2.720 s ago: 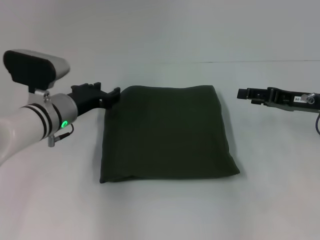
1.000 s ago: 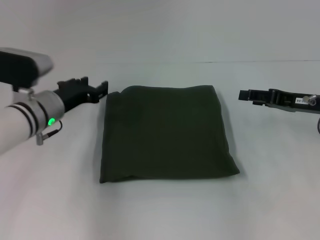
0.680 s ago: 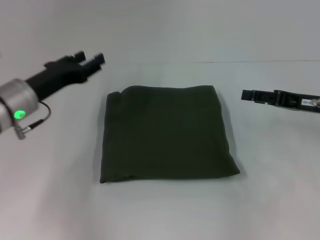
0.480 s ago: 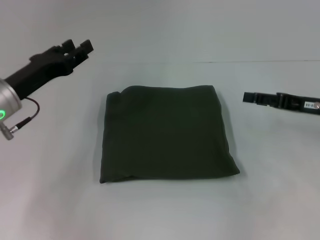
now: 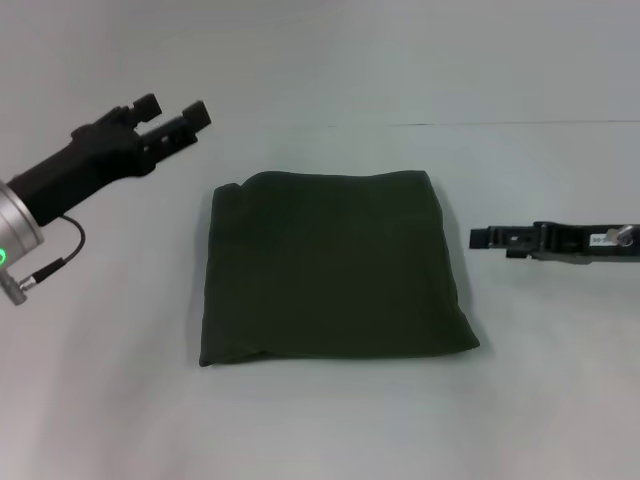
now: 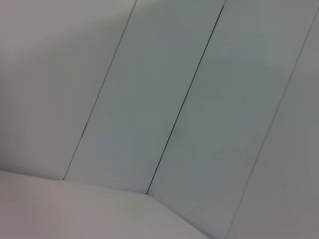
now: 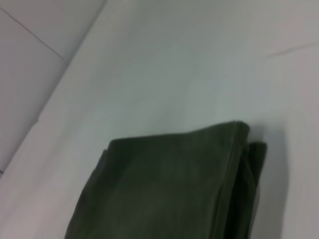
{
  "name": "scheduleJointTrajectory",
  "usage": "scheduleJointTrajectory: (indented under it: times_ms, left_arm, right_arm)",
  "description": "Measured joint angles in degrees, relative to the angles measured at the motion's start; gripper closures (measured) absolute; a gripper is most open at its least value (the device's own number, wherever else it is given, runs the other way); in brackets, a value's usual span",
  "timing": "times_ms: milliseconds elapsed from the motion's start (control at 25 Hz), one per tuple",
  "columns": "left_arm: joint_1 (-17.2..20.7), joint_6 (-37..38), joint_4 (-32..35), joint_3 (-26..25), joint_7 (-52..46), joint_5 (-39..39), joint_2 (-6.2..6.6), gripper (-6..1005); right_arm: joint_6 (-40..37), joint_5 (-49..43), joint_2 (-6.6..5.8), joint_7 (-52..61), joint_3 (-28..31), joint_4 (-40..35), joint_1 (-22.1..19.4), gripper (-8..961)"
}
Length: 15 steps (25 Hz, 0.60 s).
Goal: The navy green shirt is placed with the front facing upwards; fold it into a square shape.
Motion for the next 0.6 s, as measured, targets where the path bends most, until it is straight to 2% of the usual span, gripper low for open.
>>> scheduleJointTrajectory:
  times_ms: [40, 120, 400, 600]
  left_arm:
    - [0.3, 0.2, 0.0, 0.0, 0.9, 0.2, -0.08, 232]
    - [0.5, 0.9, -0.6, -0.1, 2.7, 0.8, -0.16, 88]
    - [0.8, 1.2, -3.5, -0.4, 6.1, 1.3, 0.00, 90]
    - [1.4, 1.6, -3.7, -0.4, 6.9, 1.4, -0.03, 92]
  right_arm:
    - [0.1, -0.6, 0.13, 0.8, -0.3, 0.3, 0.3, 52]
    - [0.4, -1.3, 0.25, 2.2, -1.1, 1.3, 1.1, 42]
    - [3.8, -1.6, 0.47, 5.6, -4.8, 4.6, 3.6, 52]
    - [7.2, -1.6, 1.30, 8.1, -7.5, 5.3, 4.9, 58]
